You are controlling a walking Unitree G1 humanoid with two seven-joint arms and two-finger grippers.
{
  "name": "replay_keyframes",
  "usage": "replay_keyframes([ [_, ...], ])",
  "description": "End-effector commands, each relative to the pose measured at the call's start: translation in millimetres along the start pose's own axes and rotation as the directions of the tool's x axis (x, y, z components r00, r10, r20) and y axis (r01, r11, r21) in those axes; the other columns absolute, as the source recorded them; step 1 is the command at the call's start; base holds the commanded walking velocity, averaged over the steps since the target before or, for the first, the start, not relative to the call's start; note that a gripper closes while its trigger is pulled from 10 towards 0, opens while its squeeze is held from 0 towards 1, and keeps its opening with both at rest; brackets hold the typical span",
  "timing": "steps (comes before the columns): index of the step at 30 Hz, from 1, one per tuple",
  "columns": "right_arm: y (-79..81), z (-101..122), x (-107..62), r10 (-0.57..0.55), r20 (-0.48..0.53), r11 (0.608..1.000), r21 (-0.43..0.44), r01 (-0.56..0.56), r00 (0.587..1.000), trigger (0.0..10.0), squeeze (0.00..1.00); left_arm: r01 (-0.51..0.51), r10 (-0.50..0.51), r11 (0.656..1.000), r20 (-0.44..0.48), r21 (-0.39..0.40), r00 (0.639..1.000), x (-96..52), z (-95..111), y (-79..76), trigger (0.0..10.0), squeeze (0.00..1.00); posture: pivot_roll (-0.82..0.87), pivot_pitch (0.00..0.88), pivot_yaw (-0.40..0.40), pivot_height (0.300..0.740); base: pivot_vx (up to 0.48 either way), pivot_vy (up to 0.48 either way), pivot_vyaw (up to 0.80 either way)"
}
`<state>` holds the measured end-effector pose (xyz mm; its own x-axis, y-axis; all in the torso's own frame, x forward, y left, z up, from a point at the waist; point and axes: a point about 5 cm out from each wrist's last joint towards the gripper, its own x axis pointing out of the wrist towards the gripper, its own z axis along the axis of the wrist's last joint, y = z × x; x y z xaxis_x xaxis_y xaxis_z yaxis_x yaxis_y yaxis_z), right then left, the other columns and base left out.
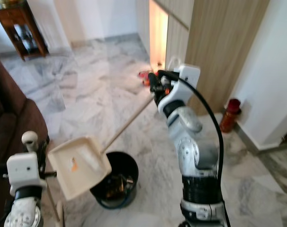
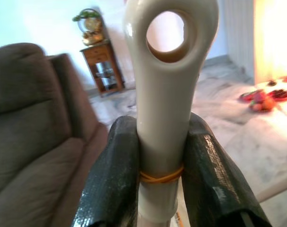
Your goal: Sweep floor
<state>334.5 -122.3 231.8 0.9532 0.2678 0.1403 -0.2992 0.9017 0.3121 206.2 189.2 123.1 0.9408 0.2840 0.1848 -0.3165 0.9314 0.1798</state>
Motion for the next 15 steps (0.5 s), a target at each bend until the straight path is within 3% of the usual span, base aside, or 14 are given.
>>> replay_keyframes([
  [1,12.5,15,1.7,0.046,0.077,0.999,-0.019,-0.045,0.996,10.0,0.00,-0.011,0.010,1.000,0.042,0.009,0.999,1.0,7,4.3,10.0,0.00,-0.21,0.016,0.062,0.740,0.000,0.000,0.00],
  [15,29.2,27,-5.3,0.161,0.182,0.981,-0.137,-0.137,0.970,10.0,0.00,-0.007,0.006,1.000,0.055,0.008,0.998,0.6,9,3.8,10.0,0.00,-0.22,0.024,0.067,0.740,0.000,0.000,0.00],
])
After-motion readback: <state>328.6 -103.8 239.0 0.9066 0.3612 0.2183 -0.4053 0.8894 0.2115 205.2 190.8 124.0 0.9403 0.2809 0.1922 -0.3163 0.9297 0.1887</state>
